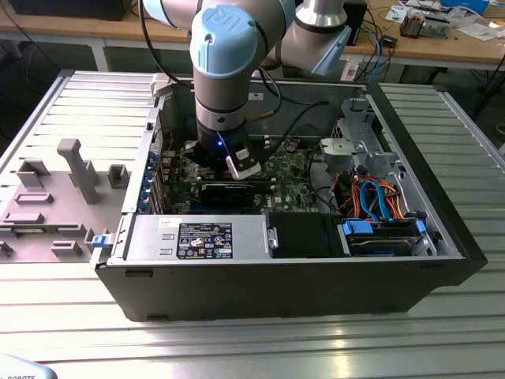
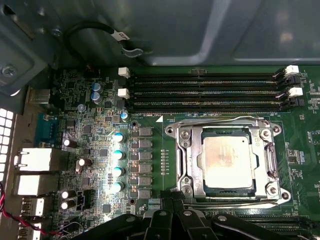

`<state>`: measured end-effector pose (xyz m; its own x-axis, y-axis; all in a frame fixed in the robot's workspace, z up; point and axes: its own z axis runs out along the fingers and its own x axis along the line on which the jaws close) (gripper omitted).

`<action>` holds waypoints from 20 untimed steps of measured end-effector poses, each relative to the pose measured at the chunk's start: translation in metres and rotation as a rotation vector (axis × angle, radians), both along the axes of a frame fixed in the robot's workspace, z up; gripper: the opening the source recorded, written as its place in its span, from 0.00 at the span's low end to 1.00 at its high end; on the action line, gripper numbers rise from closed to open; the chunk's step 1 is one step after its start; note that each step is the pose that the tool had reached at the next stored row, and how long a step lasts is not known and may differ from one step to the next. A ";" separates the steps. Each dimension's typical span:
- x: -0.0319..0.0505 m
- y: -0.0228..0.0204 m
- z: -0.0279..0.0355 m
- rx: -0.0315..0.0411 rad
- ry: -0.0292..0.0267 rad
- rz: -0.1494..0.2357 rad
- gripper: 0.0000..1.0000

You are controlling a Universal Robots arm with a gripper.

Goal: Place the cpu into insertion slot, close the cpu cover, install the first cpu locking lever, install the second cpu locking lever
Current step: 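Install the second cpu locking lever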

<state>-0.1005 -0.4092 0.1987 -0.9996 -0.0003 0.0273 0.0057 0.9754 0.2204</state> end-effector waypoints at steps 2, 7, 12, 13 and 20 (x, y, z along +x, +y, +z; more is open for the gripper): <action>0.0000 0.0004 0.0001 -0.0016 0.0000 0.001 0.11; 0.0000 0.0006 0.0000 -0.0033 0.0000 0.003 0.11; -0.0001 0.0006 0.0001 0.0104 0.0000 0.003 0.11; -0.0001 0.0006 0.0001 0.0116 0.0000 0.003 0.11; -0.0005 0.0006 0.0006 0.0138 0.0000 0.003 0.11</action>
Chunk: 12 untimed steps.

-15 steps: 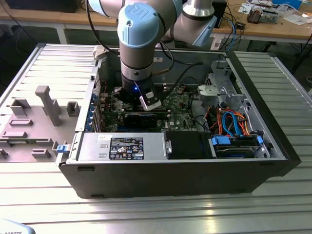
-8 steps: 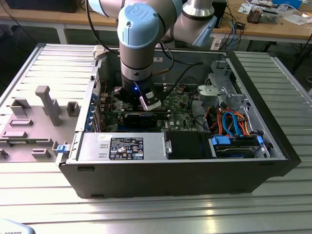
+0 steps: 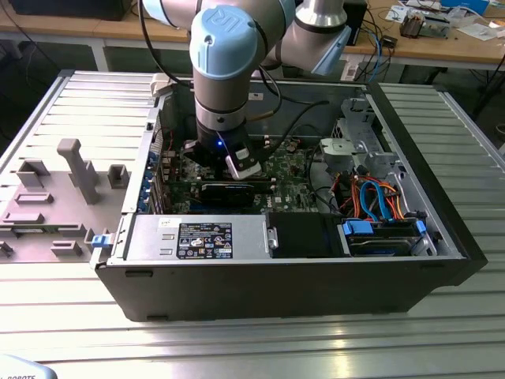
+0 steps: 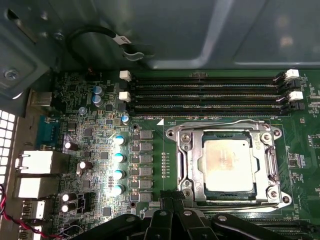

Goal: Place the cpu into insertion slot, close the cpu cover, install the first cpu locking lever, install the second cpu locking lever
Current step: 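Install the second cpu locking lever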

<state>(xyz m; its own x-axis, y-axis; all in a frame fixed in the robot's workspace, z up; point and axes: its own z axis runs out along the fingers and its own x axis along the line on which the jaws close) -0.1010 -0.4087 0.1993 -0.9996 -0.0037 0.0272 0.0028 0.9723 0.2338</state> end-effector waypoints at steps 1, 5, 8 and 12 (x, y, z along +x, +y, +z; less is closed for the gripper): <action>0.0000 0.0000 0.0002 0.0000 0.0000 0.000 0.11; -0.0001 -0.0001 0.0002 -0.0007 0.0001 0.000 0.11; -0.0001 -0.0001 0.0001 -0.0008 0.0001 0.000 0.11; -0.0002 -0.0024 -0.0002 -0.0007 0.0000 0.000 0.11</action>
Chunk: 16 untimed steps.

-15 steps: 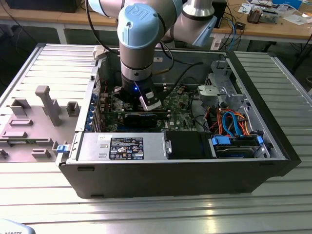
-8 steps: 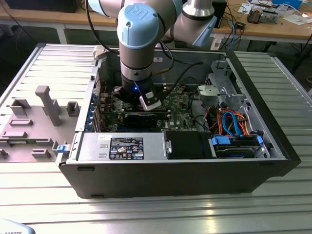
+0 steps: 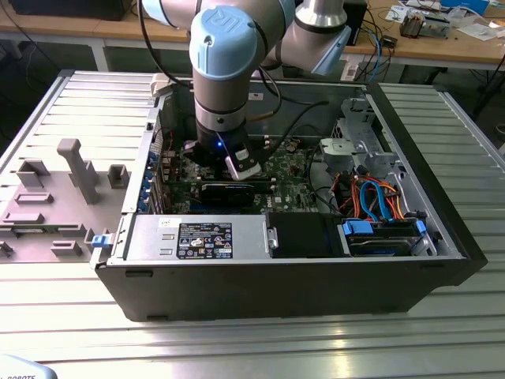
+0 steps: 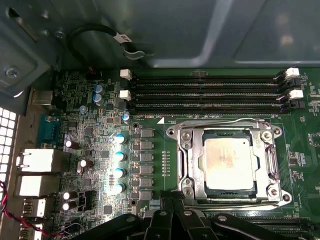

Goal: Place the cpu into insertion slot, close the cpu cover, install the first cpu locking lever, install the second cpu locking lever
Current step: 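Install the second cpu locking lever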

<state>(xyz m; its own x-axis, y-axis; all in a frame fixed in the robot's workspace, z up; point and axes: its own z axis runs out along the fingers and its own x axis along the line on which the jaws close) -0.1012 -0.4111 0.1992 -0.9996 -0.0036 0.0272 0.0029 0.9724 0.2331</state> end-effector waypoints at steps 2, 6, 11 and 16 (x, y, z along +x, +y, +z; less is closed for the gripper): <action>0.0000 -0.0002 -0.0002 0.0000 0.0001 0.000 0.11; -0.0011 0.0001 -0.0013 0.0015 -0.0001 0.000 0.11; -0.0030 0.0001 -0.0012 0.0015 0.0001 0.000 0.11; -0.0031 0.0001 0.0057 0.0018 0.0000 0.000 0.11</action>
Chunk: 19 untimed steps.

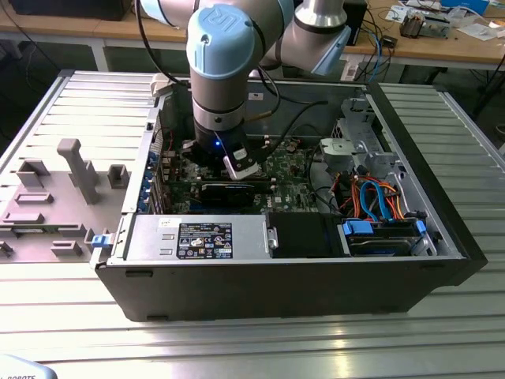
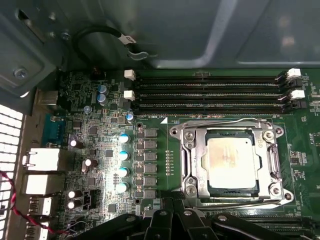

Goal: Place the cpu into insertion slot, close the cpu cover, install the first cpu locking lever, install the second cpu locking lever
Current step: 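Install the second cpu locking lever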

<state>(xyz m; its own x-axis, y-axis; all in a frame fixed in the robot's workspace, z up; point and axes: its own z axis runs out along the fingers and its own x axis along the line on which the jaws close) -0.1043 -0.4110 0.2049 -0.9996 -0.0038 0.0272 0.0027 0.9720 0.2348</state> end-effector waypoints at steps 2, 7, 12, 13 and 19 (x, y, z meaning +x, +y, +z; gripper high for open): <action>-0.0001 0.0000 0.0046 0.0002 0.0000 0.000 0.11; -0.0003 0.0000 0.0185 0.0001 0.0001 0.000 0.11; -0.0004 0.0000 0.0354 0.0004 -0.0001 0.000 0.11; -0.0004 0.0000 0.0354 0.0004 0.0000 0.000 0.11; -0.0004 0.0000 0.0355 0.0004 0.0000 0.000 0.11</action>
<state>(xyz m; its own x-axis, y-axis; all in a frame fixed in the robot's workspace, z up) -0.1047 -0.4110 0.2404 -0.9996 -0.0037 0.0273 0.0028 0.9719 0.2352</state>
